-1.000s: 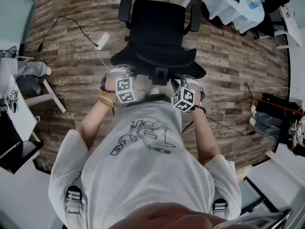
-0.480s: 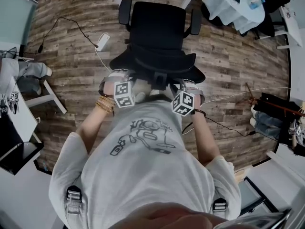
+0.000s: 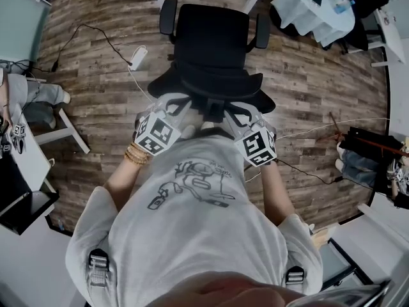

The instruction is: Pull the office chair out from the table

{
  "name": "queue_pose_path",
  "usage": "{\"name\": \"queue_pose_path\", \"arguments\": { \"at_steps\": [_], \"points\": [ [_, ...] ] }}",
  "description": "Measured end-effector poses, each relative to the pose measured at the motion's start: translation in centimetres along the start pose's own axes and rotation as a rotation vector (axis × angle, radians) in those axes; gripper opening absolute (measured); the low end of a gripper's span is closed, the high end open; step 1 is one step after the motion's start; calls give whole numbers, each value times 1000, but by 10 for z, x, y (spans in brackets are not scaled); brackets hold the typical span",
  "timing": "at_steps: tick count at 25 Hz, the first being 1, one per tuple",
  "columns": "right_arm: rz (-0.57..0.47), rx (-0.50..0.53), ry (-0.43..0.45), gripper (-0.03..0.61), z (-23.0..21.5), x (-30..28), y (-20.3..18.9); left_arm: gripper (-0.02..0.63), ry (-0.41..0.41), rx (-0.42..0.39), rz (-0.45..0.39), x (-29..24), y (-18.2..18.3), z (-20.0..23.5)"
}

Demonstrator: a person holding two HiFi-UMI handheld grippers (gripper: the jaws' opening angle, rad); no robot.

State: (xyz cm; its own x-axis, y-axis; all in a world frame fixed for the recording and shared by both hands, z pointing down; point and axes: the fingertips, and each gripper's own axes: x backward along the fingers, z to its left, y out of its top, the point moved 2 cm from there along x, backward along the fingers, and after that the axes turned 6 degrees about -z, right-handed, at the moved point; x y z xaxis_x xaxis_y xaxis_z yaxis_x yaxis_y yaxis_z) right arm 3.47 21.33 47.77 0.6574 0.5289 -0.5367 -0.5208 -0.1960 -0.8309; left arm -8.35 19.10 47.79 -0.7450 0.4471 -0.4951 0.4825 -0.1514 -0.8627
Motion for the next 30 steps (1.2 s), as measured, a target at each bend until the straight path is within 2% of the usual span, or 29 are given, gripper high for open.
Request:
{"name": "queue_pose_path", "arguments": {
  "at_steps": [3, 8, 11, 14, 19, 30],
  "points": [
    [-140, -100, -41, 53, -4, 12, 43, 5, 32, 119, -162, 16, 43, 4],
    [-387, -271, -77, 33, -7, 36, 103, 5, 32, 253, -411, 45, 101, -1],
    [-488, -319, -103, 12, -5, 52, 132, 3, 22, 287, -508, 59, 124, -7],
    [-551, -323, -112, 8, 6, 62, 153, 3, 19, 289, -578, 72, 142, -14],
    [-571, -300, -132, 6, 19, 68, 169, 3, 27, 315, -625, 85, 148, -17],
    [-568, -291, -140, 6, 27, 68, 176, 3, 18, 302, -616, 92, 145, -17]
  ]
}}
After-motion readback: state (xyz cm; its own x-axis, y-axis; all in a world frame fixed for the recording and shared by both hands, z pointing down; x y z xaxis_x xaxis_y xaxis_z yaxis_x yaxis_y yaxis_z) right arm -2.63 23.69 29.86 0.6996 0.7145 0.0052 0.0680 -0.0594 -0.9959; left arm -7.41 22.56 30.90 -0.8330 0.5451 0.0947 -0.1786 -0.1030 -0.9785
